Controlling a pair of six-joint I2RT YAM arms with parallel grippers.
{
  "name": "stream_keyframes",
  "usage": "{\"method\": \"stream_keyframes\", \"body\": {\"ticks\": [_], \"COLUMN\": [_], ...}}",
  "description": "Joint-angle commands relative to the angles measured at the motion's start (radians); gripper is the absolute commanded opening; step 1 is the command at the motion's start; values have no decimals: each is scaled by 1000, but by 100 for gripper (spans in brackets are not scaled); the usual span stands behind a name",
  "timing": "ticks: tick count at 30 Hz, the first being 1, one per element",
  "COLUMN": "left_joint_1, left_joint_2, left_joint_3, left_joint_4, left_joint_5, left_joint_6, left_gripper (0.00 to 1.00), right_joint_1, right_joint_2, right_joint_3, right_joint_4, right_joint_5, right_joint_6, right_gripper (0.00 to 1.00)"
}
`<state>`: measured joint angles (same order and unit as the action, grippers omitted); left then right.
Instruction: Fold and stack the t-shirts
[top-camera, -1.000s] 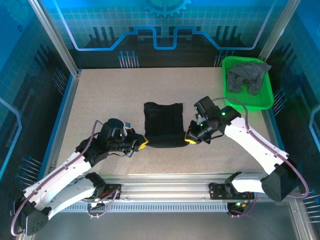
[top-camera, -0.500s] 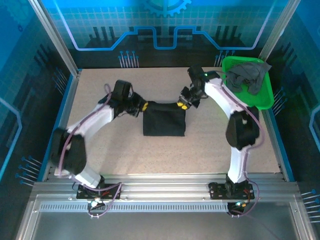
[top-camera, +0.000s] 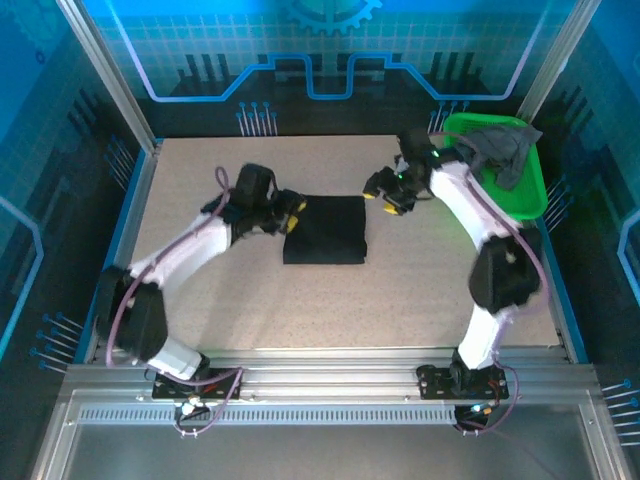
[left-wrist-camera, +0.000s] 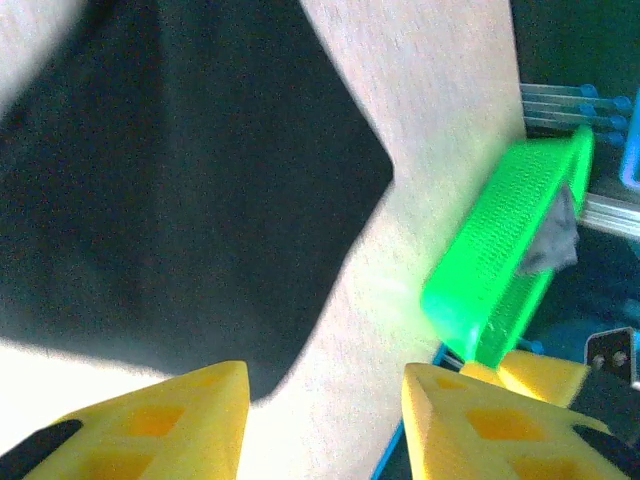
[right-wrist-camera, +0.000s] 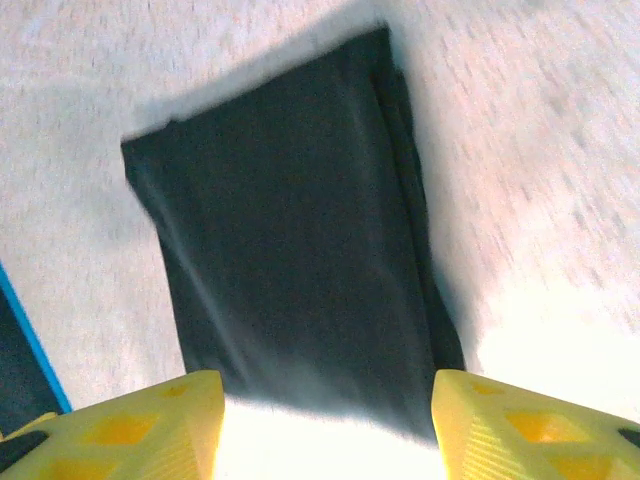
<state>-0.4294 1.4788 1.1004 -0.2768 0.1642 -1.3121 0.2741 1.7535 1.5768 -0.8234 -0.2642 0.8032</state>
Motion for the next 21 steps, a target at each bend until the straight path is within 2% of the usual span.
{"method": "stream_keyframes", "body": {"ticks": [1,4,6,10,15,17,19,21], "left_joint_1": [-166,-267,-299,-331,-346,-344,-331,-307], "left_joint_2": [-46,14,91,251,382,423,450,449], "left_joint_3": [-173,-256,-248,-208,-176,-180,-196,-213], "left_joint_4": [109,332,433,562,610,632,683,694], "left_joint_5": [-119,-244,-290,-337,-404,-429,-460,-476], "left_joint_6": [-268,-413,-450,-520,-611,-646,-666,-668], "left_gripper": [55,64,66,69,68,60,36,17], "right_joint_1": [7,11,5,-2,-21,-26,-29,-30], "right_joint_2": [-252,-425,-512,-605,-659,-670,-677,-681], "right_joint_3": [-283,-485,-568,-590,-590,-593,-598,-602], "right_joint_4": [238,375,431,358,293,283,280,276], "right_joint_5": [-82,-134,-173,-188,-195,-194,-196,-199], "right_joint_6": [31,75,96,73,57,61,65,70], "right_gripper": [61,65,68,69,69,69,69,68]}}
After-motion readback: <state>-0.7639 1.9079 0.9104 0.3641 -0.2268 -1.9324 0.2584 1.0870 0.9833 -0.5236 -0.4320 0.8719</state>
